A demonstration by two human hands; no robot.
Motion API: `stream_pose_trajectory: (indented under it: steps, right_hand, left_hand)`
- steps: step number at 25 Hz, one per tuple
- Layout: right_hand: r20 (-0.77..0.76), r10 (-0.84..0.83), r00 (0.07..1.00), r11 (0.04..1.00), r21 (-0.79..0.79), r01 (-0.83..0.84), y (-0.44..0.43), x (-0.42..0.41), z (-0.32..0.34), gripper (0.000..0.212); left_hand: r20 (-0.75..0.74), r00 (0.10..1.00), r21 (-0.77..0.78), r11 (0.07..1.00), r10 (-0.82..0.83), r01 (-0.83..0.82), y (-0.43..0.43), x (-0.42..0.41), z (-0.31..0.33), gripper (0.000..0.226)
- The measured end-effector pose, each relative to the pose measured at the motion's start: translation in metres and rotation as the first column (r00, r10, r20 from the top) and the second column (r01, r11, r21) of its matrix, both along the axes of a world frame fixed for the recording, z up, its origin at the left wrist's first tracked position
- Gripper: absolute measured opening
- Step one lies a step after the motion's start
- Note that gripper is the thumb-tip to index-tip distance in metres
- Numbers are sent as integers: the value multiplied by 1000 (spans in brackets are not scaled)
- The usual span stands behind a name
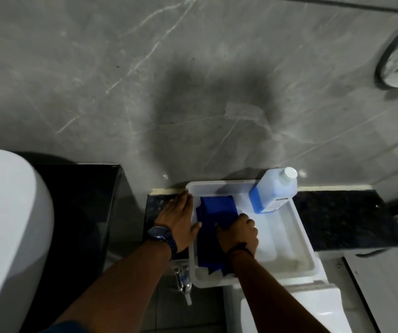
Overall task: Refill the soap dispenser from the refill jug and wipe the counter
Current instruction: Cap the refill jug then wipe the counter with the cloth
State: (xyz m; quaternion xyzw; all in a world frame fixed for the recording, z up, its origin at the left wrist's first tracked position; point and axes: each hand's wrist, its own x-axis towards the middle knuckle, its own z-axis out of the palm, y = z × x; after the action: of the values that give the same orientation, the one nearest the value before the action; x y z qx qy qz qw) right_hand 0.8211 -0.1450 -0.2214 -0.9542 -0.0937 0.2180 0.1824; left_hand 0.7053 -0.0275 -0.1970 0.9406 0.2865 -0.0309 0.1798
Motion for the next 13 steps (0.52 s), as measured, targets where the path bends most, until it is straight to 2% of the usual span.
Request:
stream_pose_trajectory:
  steps: [1,3,5,6,10,13]
  right_hand:
    - [-29,-7,1000,999,-53,6,0,4,-2,68]
    - [-115,-22,993,998,-55,16,0,12,-3,62]
    - [-185,41,982,998,63,-30,1,16,0,47]
    - [-174,86,981,989,134,-63,2,15,4,39]
    - [-39,198,979,930,322,-176,1,-7,53,31]
    - [153,204,967,874,416,-250,-6,-33,111,25]
  left_hand:
    - [-8,1000,-1,1000,-5,5,-1,0,-1,81]
    - [-15,1000,-16,1000,2,-2,-3,0,-1,82]
    - [-8,1000,-20,1000,21,-21,-5,0,1,83]
    - [5,999,-18,999,35,-35,-7,0,5,82]
    - [158,986,59,996,53,-63,-16,-17,47,70]
    - [295,956,67,997,15,-36,-23,-46,103,59]
